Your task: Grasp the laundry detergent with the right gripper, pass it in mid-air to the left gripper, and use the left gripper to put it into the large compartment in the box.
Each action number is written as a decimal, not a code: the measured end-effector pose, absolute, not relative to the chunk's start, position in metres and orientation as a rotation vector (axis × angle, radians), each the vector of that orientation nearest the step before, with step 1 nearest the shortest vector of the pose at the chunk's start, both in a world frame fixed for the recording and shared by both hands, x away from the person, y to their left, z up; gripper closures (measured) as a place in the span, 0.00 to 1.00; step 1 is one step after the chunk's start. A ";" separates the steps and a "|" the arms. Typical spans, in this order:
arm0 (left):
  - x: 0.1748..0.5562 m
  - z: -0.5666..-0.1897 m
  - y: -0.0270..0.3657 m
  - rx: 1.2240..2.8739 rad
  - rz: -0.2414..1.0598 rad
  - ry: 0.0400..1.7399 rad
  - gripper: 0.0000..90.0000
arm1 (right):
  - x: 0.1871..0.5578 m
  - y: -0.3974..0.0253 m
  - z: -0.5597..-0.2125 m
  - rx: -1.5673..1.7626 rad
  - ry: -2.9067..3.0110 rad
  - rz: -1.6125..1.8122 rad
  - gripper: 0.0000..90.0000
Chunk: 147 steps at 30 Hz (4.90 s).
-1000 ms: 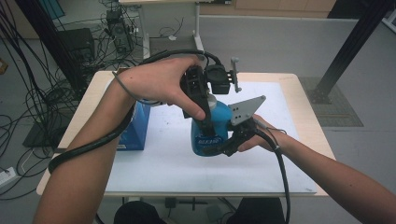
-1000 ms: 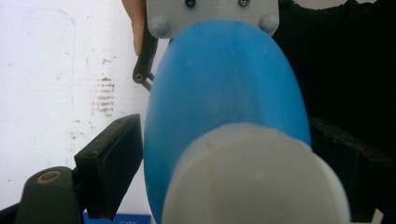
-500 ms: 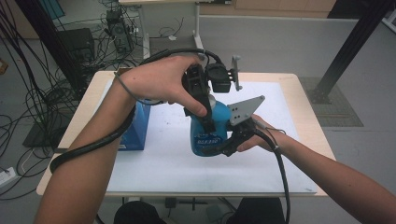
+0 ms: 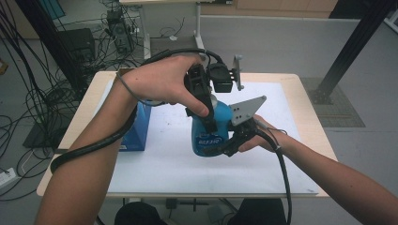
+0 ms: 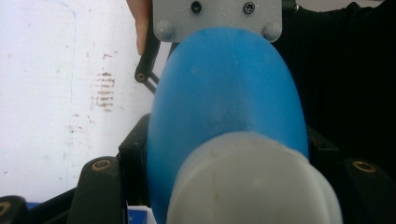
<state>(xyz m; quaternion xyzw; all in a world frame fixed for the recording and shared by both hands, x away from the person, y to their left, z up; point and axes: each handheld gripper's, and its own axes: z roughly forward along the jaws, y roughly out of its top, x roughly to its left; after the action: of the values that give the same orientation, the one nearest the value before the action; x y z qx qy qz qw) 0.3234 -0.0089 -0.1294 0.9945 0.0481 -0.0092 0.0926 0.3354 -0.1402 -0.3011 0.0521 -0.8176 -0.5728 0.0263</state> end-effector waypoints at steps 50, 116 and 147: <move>0.321 -0.128 -0.009 2.978 -0.014 0.168 0.42 | 0.335 -0.139 -0.301 0.171 -2.528 -1.780 0.45; 0.316 -0.128 -0.014 3.010 0.001 0.173 0.42 | 0.332 -0.139 -0.308 0.062 -2.497 -1.814 0.11; 0.332 -0.140 -0.001 3.006 0.035 0.402 0.42 | 0.340 -0.160 -0.313 -0.037 -2.616 -1.685 0.08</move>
<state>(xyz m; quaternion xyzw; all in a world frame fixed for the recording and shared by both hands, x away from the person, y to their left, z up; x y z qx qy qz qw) 0.3321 -0.0010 -0.1399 0.9896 0.1325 0.0115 0.0541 0.3396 -0.1603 -0.3126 -0.0118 -0.8406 -0.5413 0.0148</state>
